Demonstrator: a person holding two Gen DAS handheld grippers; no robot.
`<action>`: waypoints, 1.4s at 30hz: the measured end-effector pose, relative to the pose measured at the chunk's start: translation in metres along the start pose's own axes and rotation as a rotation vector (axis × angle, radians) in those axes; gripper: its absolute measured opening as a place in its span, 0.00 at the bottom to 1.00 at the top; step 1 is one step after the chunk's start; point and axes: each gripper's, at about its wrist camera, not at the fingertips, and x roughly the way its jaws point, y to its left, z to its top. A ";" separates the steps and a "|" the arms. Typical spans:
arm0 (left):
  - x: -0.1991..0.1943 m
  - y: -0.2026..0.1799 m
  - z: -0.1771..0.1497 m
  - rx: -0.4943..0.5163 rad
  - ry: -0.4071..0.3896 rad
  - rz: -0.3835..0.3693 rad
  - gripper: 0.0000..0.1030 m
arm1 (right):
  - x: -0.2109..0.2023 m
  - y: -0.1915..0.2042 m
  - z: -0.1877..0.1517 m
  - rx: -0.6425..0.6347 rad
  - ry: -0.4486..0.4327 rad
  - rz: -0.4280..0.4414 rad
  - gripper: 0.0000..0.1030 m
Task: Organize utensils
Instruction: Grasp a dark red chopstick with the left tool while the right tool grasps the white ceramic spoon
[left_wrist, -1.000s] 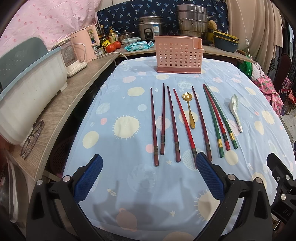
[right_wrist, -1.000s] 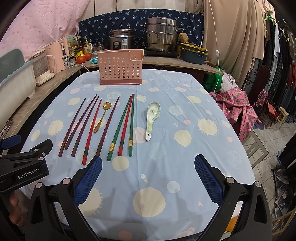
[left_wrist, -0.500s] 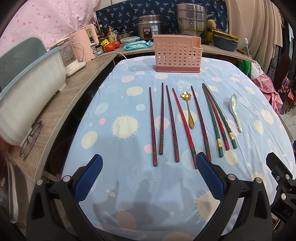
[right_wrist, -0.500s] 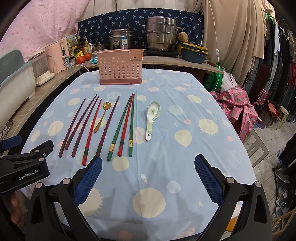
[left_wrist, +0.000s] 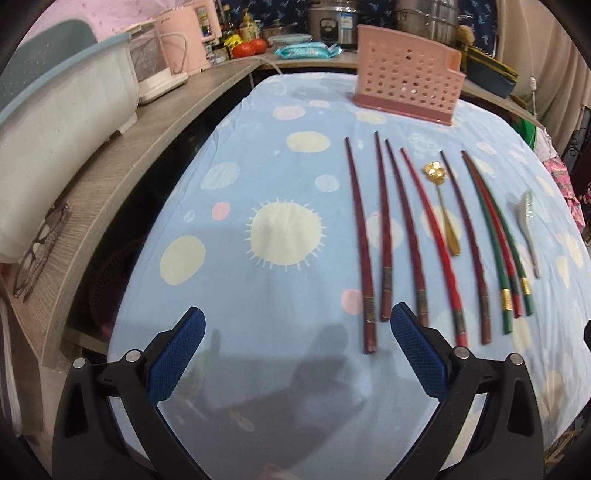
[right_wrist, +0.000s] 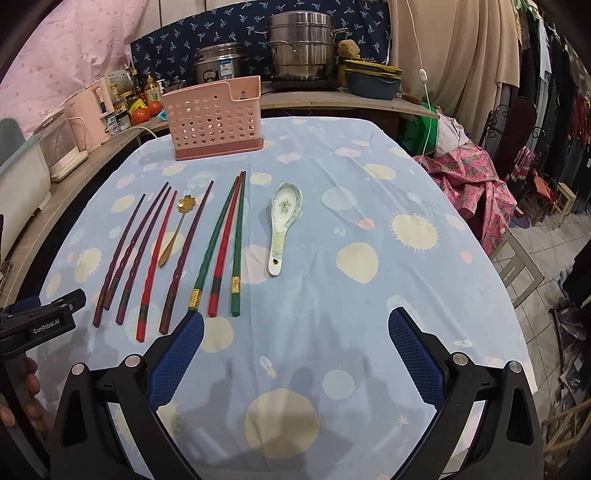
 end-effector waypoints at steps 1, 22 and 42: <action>0.004 0.001 0.001 -0.003 0.006 -0.003 0.90 | 0.004 -0.002 0.001 0.003 0.003 0.000 0.94; 0.032 -0.004 0.013 0.043 0.040 -0.096 0.40 | 0.078 0.008 0.039 0.004 0.049 0.034 0.55; 0.026 -0.001 0.011 0.022 0.038 -0.181 0.09 | 0.102 -0.004 0.039 0.052 0.094 0.110 0.11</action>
